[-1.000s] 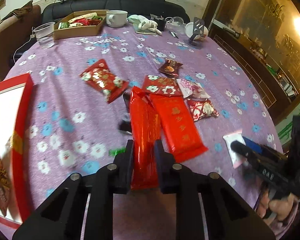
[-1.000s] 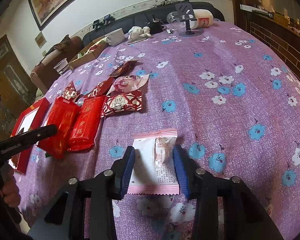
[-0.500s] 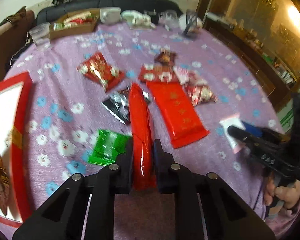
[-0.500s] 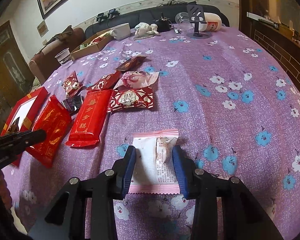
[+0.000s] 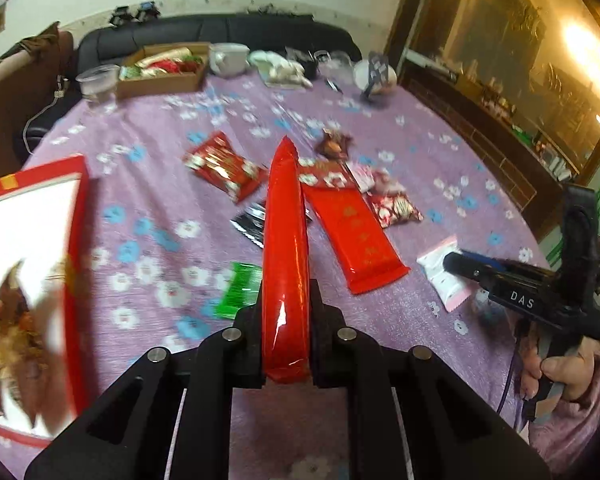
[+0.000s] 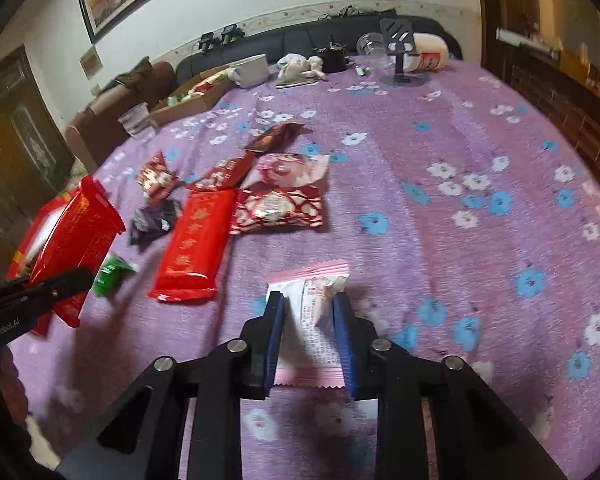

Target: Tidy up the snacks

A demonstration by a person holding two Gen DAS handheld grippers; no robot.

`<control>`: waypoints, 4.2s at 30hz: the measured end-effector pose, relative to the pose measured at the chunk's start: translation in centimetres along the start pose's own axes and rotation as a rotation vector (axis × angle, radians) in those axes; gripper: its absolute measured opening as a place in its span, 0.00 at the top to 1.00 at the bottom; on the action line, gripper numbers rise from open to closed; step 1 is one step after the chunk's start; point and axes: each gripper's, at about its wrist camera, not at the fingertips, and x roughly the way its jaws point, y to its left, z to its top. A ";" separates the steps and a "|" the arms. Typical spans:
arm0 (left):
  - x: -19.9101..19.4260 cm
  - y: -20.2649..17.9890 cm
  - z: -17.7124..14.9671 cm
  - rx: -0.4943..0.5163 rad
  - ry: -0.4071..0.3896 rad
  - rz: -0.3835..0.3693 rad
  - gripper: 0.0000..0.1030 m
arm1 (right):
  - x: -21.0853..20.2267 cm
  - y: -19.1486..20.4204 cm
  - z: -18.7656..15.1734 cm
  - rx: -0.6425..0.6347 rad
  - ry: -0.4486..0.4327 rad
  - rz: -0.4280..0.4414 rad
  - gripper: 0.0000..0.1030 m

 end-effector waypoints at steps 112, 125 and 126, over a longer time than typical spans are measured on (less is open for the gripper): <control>2.7 1.2 -0.5 0.015 0.027 0.157 0.72 | 5.4 7.4 4.3 -0.030 -0.023 0.295 0.51; 0.3 2.1 -1.1 -0.020 -0.013 0.119 0.72 | 5.6 6.4 4.4 0.120 0.038 0.668 0.52; 0.3 2.2 -1.2 -0.021 -0.013 0.118 0.72 | 5.6 6.5 4.4 0.131 0.049 0.721 0.52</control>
